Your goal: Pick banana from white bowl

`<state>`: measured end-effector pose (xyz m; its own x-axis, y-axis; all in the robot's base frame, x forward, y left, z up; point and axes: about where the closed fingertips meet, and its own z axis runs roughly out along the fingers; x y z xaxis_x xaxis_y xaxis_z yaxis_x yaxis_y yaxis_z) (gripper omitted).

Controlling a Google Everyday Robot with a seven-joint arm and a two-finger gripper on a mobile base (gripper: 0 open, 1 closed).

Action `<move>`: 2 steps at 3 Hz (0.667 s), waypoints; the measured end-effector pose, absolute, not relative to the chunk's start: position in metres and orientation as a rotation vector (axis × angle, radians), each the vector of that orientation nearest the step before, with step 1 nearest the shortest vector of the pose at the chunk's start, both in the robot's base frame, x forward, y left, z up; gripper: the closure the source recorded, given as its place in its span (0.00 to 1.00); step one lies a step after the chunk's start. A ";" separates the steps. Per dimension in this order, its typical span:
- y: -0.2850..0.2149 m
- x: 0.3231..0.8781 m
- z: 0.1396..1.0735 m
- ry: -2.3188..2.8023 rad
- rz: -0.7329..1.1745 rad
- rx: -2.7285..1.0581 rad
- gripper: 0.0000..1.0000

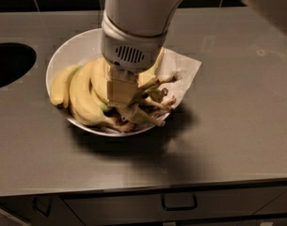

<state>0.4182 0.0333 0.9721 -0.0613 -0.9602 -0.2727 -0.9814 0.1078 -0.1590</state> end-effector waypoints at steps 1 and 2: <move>0.033 0.417 0.968 2.088 0.109 -1.908 0.57; 0.033 0.418 0.964 2.093 0.115 -1.905 0.57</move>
Offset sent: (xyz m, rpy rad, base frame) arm 0.0042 -0.0059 -0.0260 -0.0036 0.0530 -0.0140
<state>0.4178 0.0327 0.9642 -0.0693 -0.9582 -0.2777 -0.9828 0.1133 -0.1459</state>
